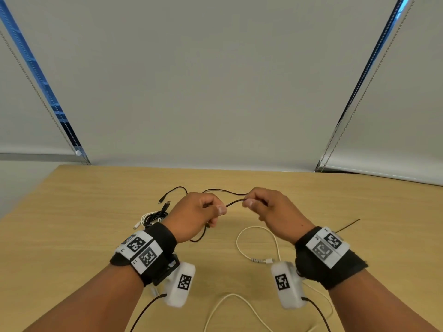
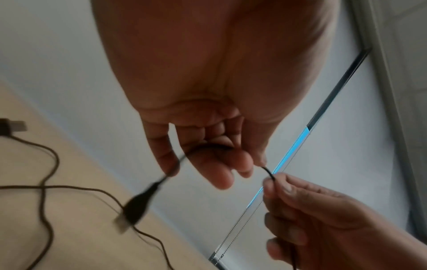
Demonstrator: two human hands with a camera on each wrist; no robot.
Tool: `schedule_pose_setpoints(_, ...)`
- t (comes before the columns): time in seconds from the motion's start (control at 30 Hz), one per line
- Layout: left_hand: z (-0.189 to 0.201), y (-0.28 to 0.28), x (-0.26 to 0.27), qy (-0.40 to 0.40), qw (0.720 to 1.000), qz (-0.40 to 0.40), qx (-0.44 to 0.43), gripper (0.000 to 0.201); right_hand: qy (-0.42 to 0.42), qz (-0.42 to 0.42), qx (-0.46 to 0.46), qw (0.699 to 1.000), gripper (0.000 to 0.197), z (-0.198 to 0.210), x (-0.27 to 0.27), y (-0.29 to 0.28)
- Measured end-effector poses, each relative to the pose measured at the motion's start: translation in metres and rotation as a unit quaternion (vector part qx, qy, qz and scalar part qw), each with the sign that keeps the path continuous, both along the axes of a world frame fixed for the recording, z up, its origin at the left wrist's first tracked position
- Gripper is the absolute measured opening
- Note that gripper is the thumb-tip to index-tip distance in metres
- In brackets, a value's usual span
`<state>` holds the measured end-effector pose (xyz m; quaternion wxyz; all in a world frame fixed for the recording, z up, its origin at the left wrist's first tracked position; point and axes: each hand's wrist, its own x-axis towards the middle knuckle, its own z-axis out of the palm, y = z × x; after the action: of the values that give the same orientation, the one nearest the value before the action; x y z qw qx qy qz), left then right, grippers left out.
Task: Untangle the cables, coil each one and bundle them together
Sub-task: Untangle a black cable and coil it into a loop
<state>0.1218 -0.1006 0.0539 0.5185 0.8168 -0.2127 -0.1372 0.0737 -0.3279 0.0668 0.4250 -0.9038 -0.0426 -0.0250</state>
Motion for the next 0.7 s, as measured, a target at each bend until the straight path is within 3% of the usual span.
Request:
schedule_pose_setpoints(0.17, -0.004, 0.013, -0.009, 0.04, 0.998, -0.033, -0.038, 0.028, -0.039, -0.074, 0.062, 0.995, 0.018, 0.001, 0.008, -0.021)
schedule_pose_setpoints(0.3, -0.003, 0.012, -0.016, 0.112, 0.978, -0.047, -0.168, 0.021, -0.043, -0.152, 0.101, 0.982, 0.017, -0.005, 0.013, -0.029)
schedule_pose_setpoints(0.4, -0.002, 0.006, -0.02, 0.193, 0.923, -0.052, -0.329, 0.016, 0.008, -0.116, 0.067, 0.991, 0.018, -0.011, 0.008, -0.023)
schedule_pose_setpoints(0.5, 0.005, -0.004, -0.016, 0.221, 0.859, -0.049, -0.459, 0.015, 0.096, 0.016, -0.011, 0.995, 0.02, -0.024, -0.007, 0.005)
schedule_pose_setpoints(0.53, 0.008, -0.008, -0.013, 0.202, 0.86, -0.041, -0.467, 0.015, 0.11, 0.058, -0.018, 0.992, 0.021, -0.028, -0.013, 0.016)
schedule_pose_setpoints(0.6, 0.01, -0.011, -0.007, 0.122, 0.906, 0.002, -0.405, 0.016, 0.092, 0.111, -0.032, 0.989, 0.022, -0.031, -0.024, 0.031)
schedule_pose_setpoints(0.67, 0.009, -0.009, -0.003, 0.008, 0.969, 0.057, -0.241, 0.018, 0.052, 0.134, -0.056, 0.988, 0.021, -0.022, -0.027, 0.034)
schedule_pose_setpoints(0.7, 0.006, -0.008, -0.002, -0.031, 0.984, 0.064, -0.161, 0.018, 0.036, 0.137, -0.056, 0.988, 0.021, -0.015, -0.027, 0.033)
